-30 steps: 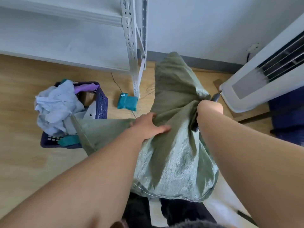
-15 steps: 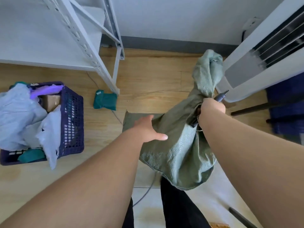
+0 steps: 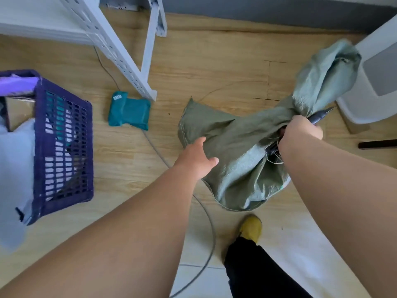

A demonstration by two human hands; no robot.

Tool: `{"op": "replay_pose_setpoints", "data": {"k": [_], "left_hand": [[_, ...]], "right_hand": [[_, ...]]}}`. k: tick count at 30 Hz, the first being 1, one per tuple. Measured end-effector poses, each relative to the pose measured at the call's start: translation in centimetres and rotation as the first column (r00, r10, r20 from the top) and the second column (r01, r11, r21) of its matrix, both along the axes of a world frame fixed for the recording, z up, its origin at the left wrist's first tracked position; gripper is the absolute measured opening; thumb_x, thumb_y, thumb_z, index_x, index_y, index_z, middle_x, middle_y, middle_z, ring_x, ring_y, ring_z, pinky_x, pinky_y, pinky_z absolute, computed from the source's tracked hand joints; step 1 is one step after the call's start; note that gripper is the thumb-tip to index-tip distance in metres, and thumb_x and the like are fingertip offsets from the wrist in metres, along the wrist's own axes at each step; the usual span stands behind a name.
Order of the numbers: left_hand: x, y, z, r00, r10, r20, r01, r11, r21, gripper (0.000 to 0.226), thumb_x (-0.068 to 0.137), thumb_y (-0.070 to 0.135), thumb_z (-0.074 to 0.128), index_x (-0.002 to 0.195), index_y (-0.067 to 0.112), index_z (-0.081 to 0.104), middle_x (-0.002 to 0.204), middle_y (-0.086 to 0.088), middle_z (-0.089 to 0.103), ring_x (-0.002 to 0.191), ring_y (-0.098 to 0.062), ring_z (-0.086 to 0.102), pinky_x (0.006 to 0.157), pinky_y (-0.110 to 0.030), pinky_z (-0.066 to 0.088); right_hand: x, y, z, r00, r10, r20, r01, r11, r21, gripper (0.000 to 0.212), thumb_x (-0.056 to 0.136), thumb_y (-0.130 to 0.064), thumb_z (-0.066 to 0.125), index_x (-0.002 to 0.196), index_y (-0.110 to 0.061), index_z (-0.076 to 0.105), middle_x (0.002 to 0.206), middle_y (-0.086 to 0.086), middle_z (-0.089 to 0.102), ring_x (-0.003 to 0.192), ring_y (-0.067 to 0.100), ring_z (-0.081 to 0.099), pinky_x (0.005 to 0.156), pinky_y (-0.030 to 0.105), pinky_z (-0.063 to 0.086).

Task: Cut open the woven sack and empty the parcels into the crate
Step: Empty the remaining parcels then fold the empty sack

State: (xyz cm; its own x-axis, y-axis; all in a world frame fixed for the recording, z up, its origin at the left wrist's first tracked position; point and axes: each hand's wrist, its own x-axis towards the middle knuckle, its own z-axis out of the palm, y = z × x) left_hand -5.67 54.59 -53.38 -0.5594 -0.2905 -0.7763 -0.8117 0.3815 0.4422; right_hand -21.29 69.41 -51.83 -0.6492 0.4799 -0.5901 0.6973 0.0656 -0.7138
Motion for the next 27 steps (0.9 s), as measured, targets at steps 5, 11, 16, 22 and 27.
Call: {"op": "replay_pose_setpoints", "data": {"k": [5,11,16,22,27], "left_hand": [[-1.9,-2.6,-9.9,0.999,0.02,-0.043,-0.021,1.0,-0.019,0.076,0.09,0.033,0.064,0.151,0.027,0.019,0.151,-0.005,0.035,0.135,-0.026,0.04,0.109,-0.038,0.036],[-1.8,-7.4,-18.3,0.994,-0.082,-0.072,0.072,0.987,-0.141,0.078,0.089,0.033,0.064,0.152,0.026,0.018,0.151,-0.011,0.029,0.134,-0.031,0.038,0.109,-0.04,0.037],[-1.5,-14.2,-22.0,0.984,-0.117,-0.135,0.078,0.962,-0.263,0.062,0.091,0.035,0.061,0.146,0.024,0.034,0.149,-0.008,0.037,0.131,-0.028,0.044,0.104,-0.036,0.041],[1.1,-20.5,-24.5,0.989,0.07,-0.127,-0.117,0.902,-0.415,0.043,0.093,0.031,0.053,0.134,0.017,0.052,0.14,-0.01,0.045,0.125,-0.031,0.047,0.101,-0.04,0.044],[3.7,-23.4,-27.0,1.0,0.009,0.0,-0.008,0.876,-0.482,0.049,0.092,0.031,0.055,0.139,0.026,0.045,0.15,-0.004,0.025,0.136,-0.027,0.026,0.105,-0.041,0.036]], "right_hand": [[0.9,-3.1,-9.1,0.989,0.138,-0.059,-0.124,0.973,0.194,0.035,0.078,-0.029,0.062,0.113,-0.028,0.059,0.103,-0.006,0.066,0.087,0.017,0.063,0.081,0.03,0.048],[2.8,-8.2,-18.4,0.822,0.569,0.03,-0.538,0.758,0.369,0.021,0.094,-0.03,0.052,0.109,-0.021,0.064,0.089,-0.003,0.059,0.084,0.019,0.056,0.075,0.026,0.037],[3.4,-15.4,-20.3,0.228,0.841,0.491,-0.825,-0.102,0.556,0.026,0.097,-0.035,0.048,0.113,-0.018,0.059,0.099,0.007,0.06,0.1,0.029,0.057,0.082,0.038,0.042],[5.1,-23.0,-18.0,0.021,0.997,0.075,-0.859,-0.02,0.511,0.028,0.092,-0.054,0.048,0.091,-0.028,0.057,0.08,0.001,0.055,0.083,0.026,0.056,0.074,0.036,0.046],[7.7,-26.3,-20.4,0.029,0.981,0.19,-0.905,-0.054,0.422,0.032,0.093,-0.052,0.049,0.08,-0.023,0.052,0.076,0.002,0.061,0.078,0.025,0.058,0.063,0.031,0.046]]}}
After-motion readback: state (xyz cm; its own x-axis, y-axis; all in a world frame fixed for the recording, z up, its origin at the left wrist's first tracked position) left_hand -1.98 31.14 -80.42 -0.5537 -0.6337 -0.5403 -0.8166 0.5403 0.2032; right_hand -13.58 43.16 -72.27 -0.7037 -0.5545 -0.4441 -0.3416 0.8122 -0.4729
